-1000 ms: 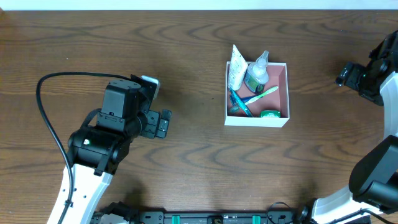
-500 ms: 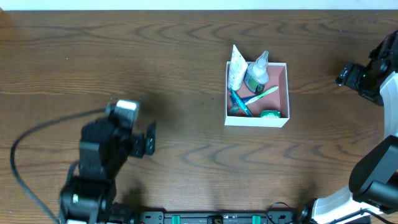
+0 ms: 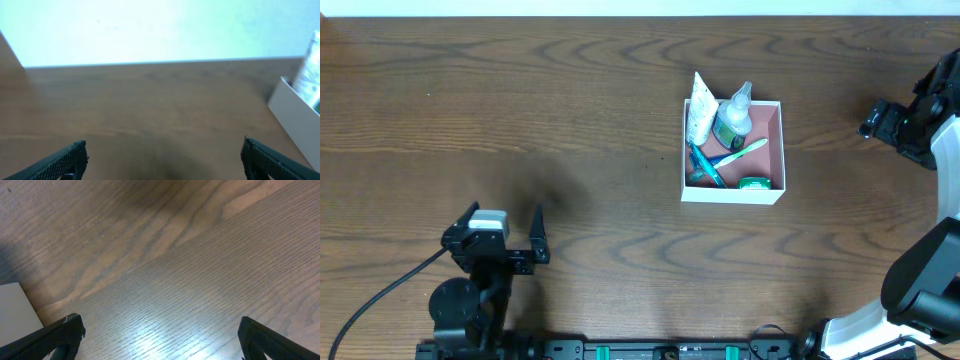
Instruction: Pack container
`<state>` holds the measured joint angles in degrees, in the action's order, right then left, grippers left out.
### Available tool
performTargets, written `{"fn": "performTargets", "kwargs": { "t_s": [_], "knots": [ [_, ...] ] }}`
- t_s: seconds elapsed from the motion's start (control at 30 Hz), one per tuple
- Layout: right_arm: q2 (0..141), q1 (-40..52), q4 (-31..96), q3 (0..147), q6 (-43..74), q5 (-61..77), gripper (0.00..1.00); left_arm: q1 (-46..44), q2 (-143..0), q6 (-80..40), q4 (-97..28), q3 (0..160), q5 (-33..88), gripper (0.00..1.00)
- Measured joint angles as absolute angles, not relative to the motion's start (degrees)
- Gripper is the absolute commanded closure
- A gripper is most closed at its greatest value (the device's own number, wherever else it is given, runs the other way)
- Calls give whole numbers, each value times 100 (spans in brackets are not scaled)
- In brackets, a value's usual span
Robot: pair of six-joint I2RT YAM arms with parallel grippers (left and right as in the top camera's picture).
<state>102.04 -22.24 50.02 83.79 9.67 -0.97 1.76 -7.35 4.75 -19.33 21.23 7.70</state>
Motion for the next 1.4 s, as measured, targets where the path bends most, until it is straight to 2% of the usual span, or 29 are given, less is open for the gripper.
{"fn": "performTargets", "kwargs": {
  "t_s": [0.57,1.4],
  "knots": [
    [10204,-2224,5004,8379,967,-97,1,252,-84,362,-126,696,801,2],
    [10206,-2224,5004,8379,967,-97,1,204,-60,228,-132,132,840,2]
  ]
}}
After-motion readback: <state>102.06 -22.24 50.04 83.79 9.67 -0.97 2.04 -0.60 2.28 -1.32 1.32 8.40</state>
